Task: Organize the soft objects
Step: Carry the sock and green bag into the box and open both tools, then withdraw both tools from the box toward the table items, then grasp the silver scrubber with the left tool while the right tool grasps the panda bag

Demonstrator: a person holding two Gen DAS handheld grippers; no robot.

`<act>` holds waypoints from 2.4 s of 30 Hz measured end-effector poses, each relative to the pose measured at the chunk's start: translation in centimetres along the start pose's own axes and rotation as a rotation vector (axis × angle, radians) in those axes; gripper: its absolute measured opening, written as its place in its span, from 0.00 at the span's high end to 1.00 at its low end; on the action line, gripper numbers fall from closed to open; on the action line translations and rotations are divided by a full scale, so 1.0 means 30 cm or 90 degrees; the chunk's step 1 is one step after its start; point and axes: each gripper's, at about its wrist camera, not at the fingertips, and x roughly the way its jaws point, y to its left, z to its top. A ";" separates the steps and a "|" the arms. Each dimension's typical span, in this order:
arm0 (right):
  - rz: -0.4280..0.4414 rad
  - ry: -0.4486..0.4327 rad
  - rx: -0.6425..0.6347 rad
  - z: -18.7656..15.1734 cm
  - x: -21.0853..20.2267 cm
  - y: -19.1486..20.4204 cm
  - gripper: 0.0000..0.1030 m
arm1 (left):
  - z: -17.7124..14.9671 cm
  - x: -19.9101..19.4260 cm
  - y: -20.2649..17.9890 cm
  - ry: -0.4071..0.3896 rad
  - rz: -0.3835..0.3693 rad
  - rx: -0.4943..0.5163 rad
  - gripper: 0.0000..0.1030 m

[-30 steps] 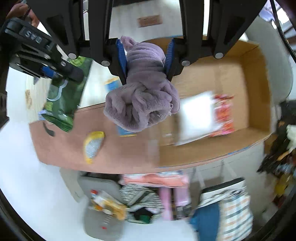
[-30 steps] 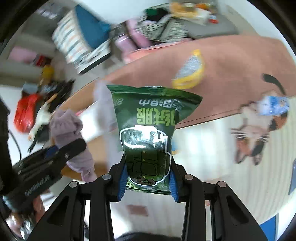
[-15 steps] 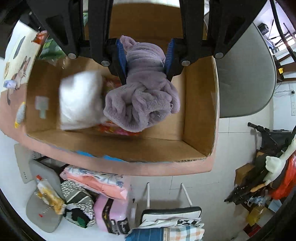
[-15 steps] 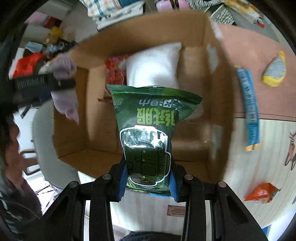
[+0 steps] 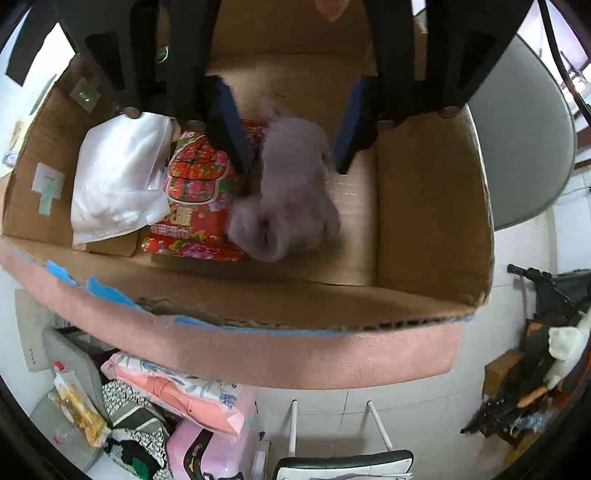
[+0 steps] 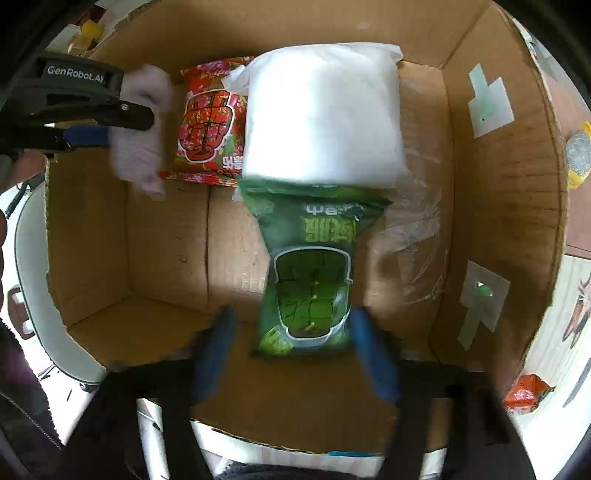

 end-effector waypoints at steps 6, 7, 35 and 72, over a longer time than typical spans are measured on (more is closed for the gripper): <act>-0.016 -0.008 0.008 -0.006 -0.019 0.013 0.13 | -0.018 -0.046 0.014 -0.030 -0.009 0.000 0.13; -0.021 -0.013 0.010 -0.006 -0.025 0.015 0.10 | -0.024 -0.053 0.018 -0.033 -0.010 -0.002 0.08; -0.086 -0.216 -0.018 -0.351 -0.363 -0.074 0.00 | -0.616 -0.345 -0.030 -0.235 -0.001 0.015 0.00; 0.259 -0.085 0.596 -0.731 0.100 -1.311 0.45 | -0.596 -0.084 -1.089 -0.086 0.048 0.256 0.01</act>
